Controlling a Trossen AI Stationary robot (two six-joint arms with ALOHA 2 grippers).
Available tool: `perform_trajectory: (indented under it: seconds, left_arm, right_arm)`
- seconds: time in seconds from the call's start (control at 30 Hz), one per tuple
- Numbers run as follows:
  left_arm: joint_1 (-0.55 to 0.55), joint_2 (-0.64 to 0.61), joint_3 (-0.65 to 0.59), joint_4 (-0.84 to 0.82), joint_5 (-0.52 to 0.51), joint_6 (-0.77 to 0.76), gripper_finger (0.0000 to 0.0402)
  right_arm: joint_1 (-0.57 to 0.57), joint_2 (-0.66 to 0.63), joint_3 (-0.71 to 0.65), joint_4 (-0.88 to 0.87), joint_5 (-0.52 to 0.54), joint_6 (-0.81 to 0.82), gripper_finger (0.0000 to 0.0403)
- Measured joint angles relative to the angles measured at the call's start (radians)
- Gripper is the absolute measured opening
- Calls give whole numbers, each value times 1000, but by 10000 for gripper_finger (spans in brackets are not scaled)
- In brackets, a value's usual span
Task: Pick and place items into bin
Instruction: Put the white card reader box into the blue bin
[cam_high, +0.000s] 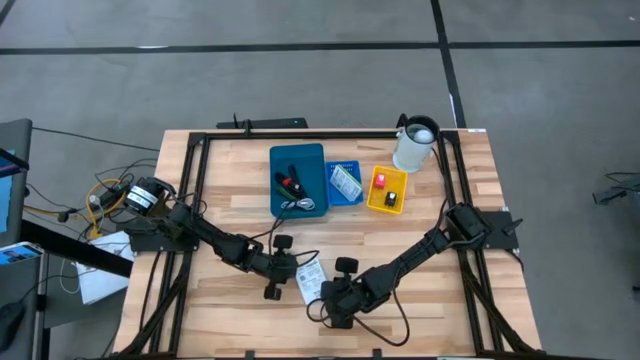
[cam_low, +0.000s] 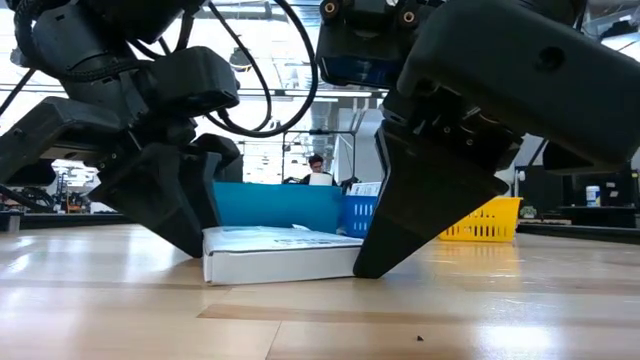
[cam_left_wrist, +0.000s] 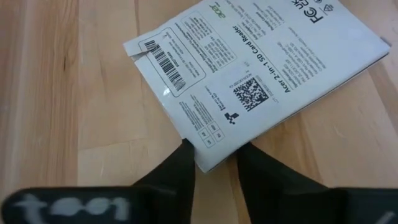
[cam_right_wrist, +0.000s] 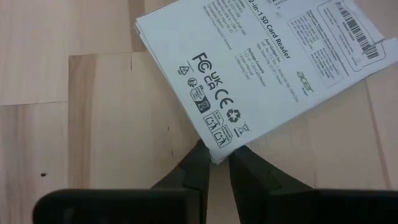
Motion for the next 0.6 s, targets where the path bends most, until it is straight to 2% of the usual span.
perform_trajectory:
  seconds: [0.2,0.6]
  left_arm:
    - [0,0,0,-10,-6,0,36]
    - [-30,0,3,-30,-92,-4,11]
  right_arm:
    - [0,1,0,2,11,-1,46]
    - [0,2,1,2,24,-1,47]
